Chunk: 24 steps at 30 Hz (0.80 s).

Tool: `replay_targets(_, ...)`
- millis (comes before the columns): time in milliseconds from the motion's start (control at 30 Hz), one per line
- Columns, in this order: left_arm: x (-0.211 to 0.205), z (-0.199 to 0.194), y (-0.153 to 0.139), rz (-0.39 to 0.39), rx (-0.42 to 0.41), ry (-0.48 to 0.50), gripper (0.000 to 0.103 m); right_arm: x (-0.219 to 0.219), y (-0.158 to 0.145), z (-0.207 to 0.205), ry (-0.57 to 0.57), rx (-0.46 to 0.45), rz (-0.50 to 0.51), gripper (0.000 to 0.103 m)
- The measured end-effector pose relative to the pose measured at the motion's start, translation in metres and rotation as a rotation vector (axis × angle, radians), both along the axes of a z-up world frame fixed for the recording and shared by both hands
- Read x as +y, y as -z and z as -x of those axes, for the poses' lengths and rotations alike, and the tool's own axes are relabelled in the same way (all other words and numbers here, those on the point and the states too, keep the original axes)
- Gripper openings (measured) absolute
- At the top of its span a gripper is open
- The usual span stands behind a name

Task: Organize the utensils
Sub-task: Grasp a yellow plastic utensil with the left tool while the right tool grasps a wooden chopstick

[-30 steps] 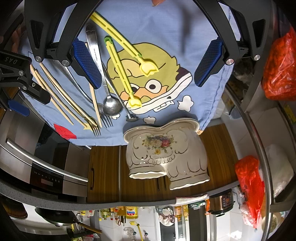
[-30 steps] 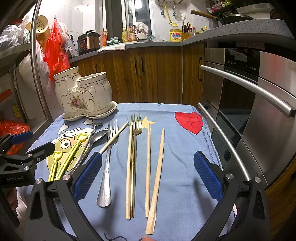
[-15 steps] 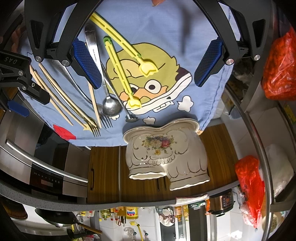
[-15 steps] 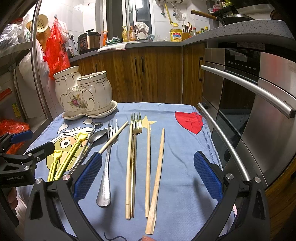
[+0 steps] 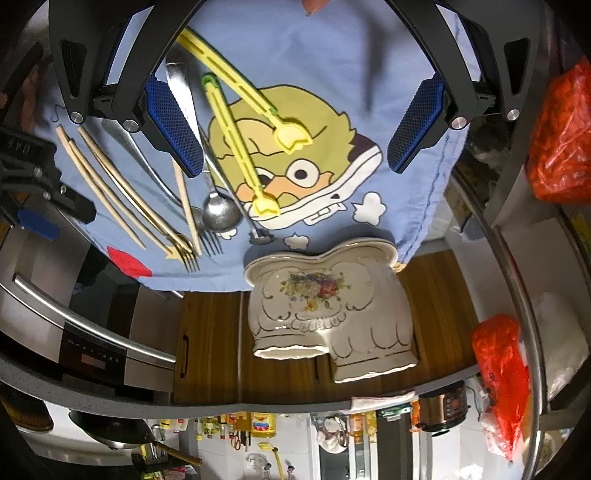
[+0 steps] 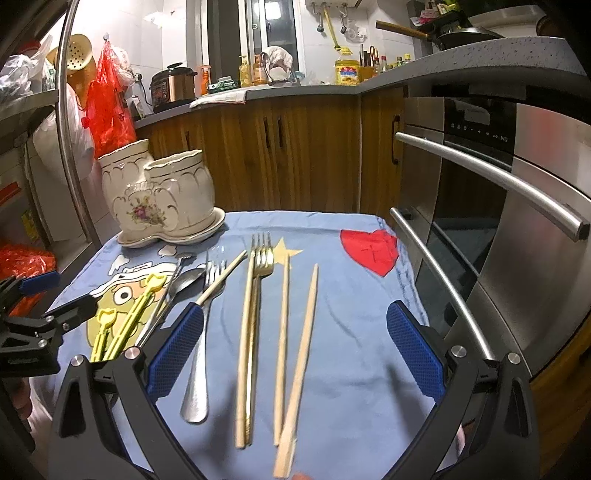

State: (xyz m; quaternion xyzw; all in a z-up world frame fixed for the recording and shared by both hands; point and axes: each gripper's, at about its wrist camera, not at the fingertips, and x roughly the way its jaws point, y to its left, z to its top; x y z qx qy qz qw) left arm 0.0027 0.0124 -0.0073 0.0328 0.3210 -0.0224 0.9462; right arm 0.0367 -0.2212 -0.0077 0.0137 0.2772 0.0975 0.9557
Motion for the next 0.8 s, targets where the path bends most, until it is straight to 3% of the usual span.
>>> replay_targets(67, 0.004, -0.001, -0.001, 0.014, 0.007, -0.003, 0.099, -0.003, 0.0, -0.007, 0.007, 0.012, 0.014, 0.094)
replay_targets(133, 0.01, -0.001, -0.003, 0.027, 0.008, -0.007, 0.098, -0.007, 0.002, -0.013, 0.012, 0.036, 0.021, 0.078)
replay_targets(333, 0.019, 0.004, -0.003, 0.061, 0.039, 0.005, 0.095, -0.003, 0.007, -0.019, -0.013, 0.084, 0.021, 0.05)
replay_targets(467, 0.014, 0.006, 0.004, 0.07, 0.098, 0.064, 0.076, -0.002, 0.01, -0.021, -0.021, 0.109, 0.021, 0.038)
replay_targets(600, 0.013, 0.006, 0.015, 0.137, 0.185, 0.111, 0.056, 0.0, 0.011, -0.024, -0.029, 0.131, 0.01, 0.033)
replay_targets(700, 0.007, 0.007, 0.018, 0.133, 0.192, 0.127, 0.04, 0.002, 0.012, -0.025, -0.034, 0.133, 0.013, 0.029)
replay_targets(800, 0.004, 0.004, 0.022, 0.124, 0.208, 0.123, 0.036, 0.004, 0.013, -0.025, -0.04, 0.133, 0.02, 0.026)
